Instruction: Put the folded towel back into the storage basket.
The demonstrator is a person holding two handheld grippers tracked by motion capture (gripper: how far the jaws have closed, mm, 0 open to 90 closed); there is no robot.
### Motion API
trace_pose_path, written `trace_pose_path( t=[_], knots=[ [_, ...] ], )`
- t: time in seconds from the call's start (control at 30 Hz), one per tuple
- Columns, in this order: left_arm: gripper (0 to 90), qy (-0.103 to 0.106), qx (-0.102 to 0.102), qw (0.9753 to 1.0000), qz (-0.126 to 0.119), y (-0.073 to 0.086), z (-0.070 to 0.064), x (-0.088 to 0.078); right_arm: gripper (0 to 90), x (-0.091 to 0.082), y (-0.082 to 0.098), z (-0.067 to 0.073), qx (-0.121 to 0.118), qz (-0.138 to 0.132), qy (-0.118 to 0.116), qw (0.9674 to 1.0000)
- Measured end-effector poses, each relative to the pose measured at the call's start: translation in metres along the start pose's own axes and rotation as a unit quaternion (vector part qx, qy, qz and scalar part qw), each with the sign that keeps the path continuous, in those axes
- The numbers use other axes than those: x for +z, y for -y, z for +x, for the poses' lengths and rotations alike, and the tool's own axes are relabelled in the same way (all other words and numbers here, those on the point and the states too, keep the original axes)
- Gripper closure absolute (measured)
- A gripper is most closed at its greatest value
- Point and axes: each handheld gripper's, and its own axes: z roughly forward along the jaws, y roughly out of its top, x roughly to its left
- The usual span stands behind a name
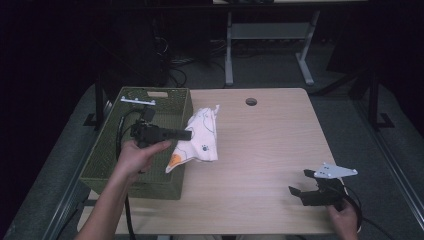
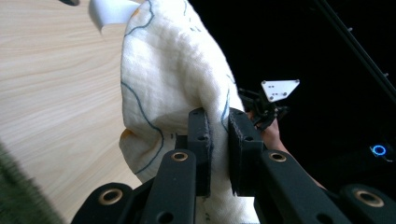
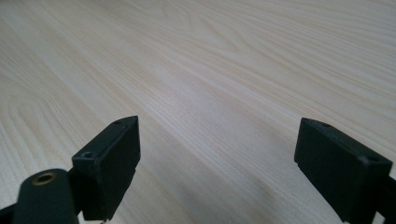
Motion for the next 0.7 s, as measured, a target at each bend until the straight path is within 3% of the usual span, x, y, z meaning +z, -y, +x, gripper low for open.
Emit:
trace_pose_path(
  t=[0.23,0.7],
  knots=[
    [82.1,-0.001,-0.004,0.9999,-0.011,0.001,0.003,-0.012,13.7,0.0,0.001,0.0,0.0,0.002,0.001,1.0],
    [82.0,-0.036,-0.024,0.9985,-0.032,0.006,0.022,-0.051,13.8,0.0,0.0,0.001,-0.004,0.005,0.004,1.0]
  ],
)
